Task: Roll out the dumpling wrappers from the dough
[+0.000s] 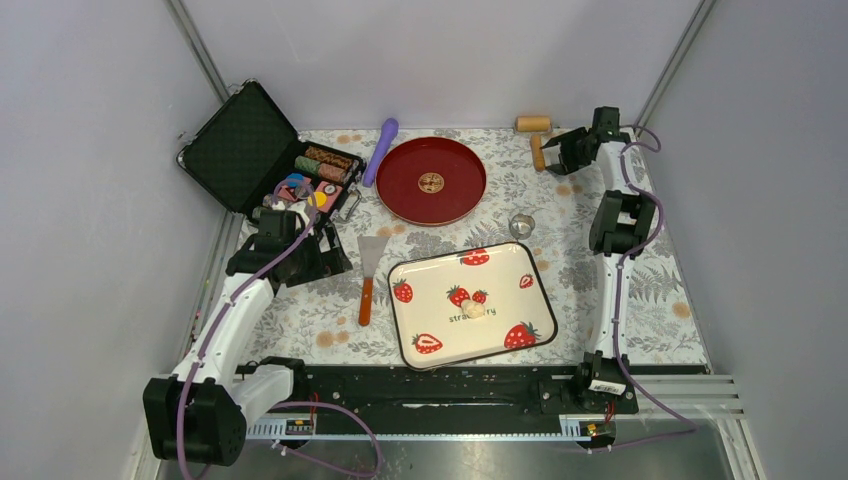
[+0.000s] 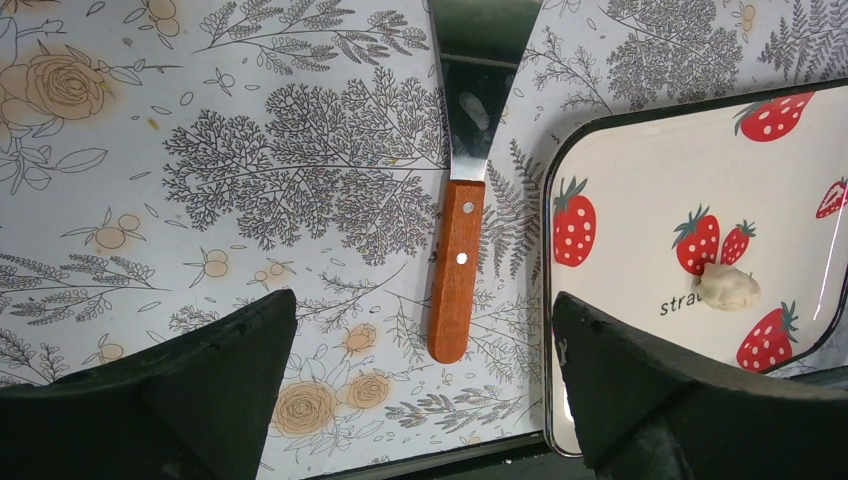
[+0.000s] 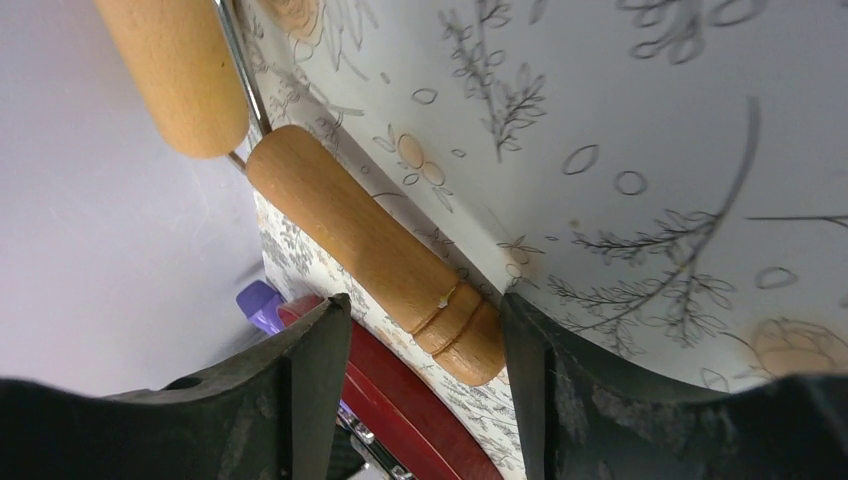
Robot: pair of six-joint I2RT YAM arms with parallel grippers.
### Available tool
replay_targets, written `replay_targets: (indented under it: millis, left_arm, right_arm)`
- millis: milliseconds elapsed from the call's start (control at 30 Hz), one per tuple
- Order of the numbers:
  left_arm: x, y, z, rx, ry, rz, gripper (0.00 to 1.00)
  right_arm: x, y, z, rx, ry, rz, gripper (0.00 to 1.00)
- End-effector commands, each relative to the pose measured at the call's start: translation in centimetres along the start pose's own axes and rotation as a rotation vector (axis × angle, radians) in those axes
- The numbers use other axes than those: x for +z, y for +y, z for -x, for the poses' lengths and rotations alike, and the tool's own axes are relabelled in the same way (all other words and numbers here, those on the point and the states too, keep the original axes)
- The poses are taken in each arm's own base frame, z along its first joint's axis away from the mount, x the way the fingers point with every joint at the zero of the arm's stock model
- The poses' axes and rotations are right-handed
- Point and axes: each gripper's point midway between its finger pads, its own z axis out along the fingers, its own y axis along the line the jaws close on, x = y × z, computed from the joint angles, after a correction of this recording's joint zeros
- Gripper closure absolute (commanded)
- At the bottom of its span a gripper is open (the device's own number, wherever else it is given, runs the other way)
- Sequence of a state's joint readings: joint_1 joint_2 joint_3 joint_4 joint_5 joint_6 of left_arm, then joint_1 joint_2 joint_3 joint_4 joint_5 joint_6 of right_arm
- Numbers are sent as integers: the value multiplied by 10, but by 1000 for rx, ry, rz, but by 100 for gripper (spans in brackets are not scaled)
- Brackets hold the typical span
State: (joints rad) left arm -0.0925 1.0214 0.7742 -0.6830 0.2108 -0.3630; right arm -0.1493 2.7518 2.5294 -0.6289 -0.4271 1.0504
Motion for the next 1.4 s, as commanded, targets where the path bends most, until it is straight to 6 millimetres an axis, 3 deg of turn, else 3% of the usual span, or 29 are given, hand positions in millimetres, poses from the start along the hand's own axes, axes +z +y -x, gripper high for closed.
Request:
replay_targets:
  millis: [0,200,367,700,1067,1233,1367]
  left_arm:
    - [0,-5,6,13,-19,-22,1]
    - [0,-5,6,12,-18,-23,1]
    - [1,-5,6,12,-17,-20,1]
    - [3,-4,5,10,-8,-18,1]
    - [1,-6,6,13,-16,-25,1]
    - [0,-6,6,14,-20,-28,1]
    - [-1,-7,6,14,-22,-29,1]
  right_arm:
    - [0,22,-22,-106,79,92,36]
    - [-26,22,2,-216,-87,8,35]
    - [-15,26,11,-189,-113,23,37]
    - [18,18,-29,-134,44,61,41]
    - [17,16,-61,-194,102,14,48]
    - [11,9,-75,-257,113,-45,61]
    - [5,0,-83,-300,126,-95,64]
